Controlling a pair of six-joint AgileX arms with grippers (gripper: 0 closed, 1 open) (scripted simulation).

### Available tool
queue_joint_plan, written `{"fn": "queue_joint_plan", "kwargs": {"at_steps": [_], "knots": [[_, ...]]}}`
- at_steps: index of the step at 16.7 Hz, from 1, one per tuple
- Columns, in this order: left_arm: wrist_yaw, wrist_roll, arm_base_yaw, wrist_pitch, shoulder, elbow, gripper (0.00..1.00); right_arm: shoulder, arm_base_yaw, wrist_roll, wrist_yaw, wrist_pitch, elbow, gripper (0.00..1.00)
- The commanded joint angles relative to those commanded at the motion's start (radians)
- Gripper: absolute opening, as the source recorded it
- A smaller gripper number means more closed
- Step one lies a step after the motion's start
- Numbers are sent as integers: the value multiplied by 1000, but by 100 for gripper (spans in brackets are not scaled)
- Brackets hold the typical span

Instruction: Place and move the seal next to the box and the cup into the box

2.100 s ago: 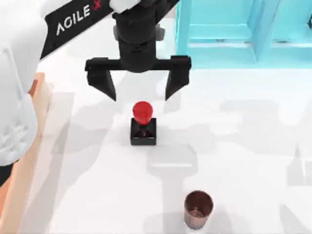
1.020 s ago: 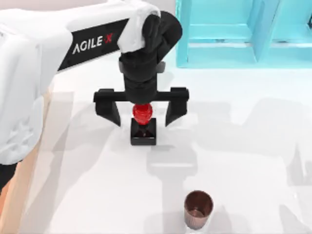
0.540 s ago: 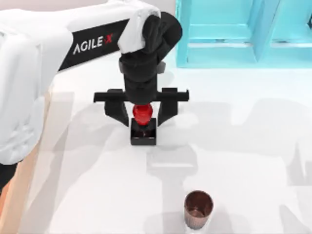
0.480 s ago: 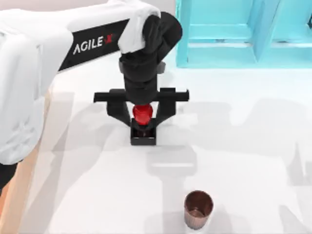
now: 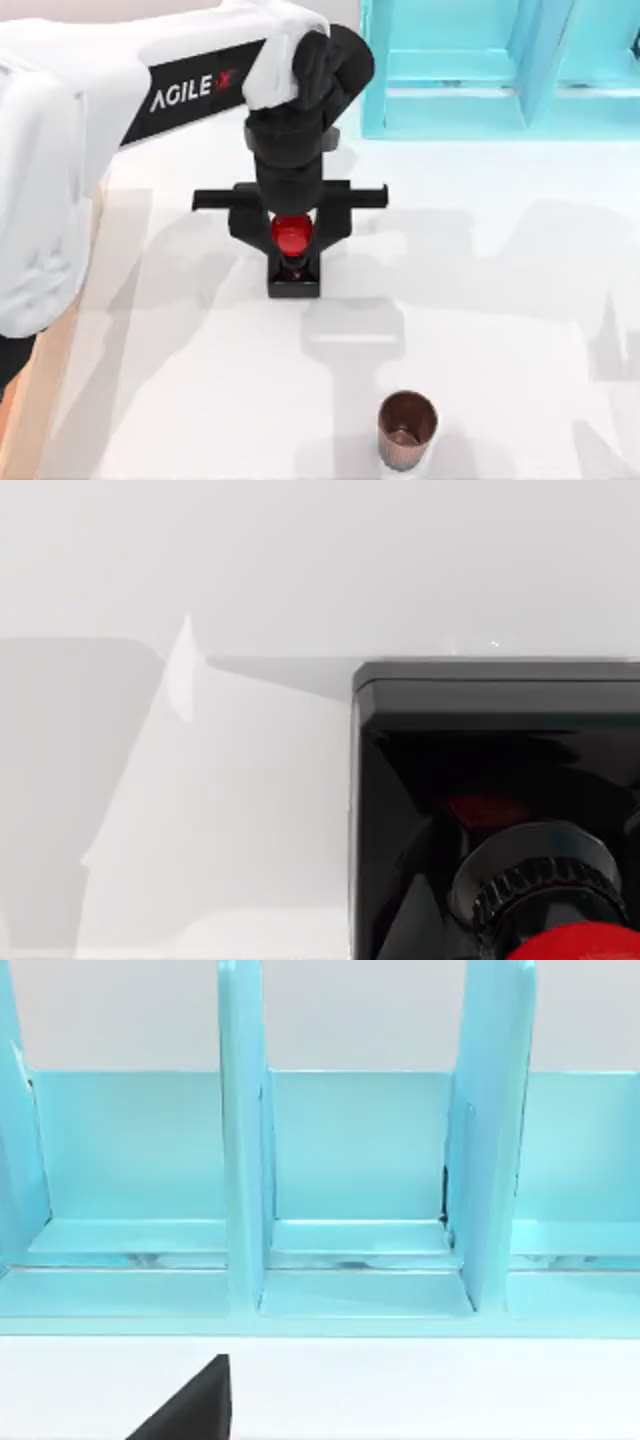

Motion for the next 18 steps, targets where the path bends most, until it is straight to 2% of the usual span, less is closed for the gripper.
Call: {"fn": "queue_joint_plan", "kwargs": {"at_steps": [8, 15, 18], "knots": [[0, 15, 15, -18, -16, 4, 0, 0, 0, 0, 0, 0, 0, 100], [-2, 190, 194, -244, -209, 34, 0, 0, 0, 0, 0, 0, 0, 100], [-2, 208, 211, -262, -227, 37, 0, 0, 0, 0, 0, 0, 0, 100]]}}
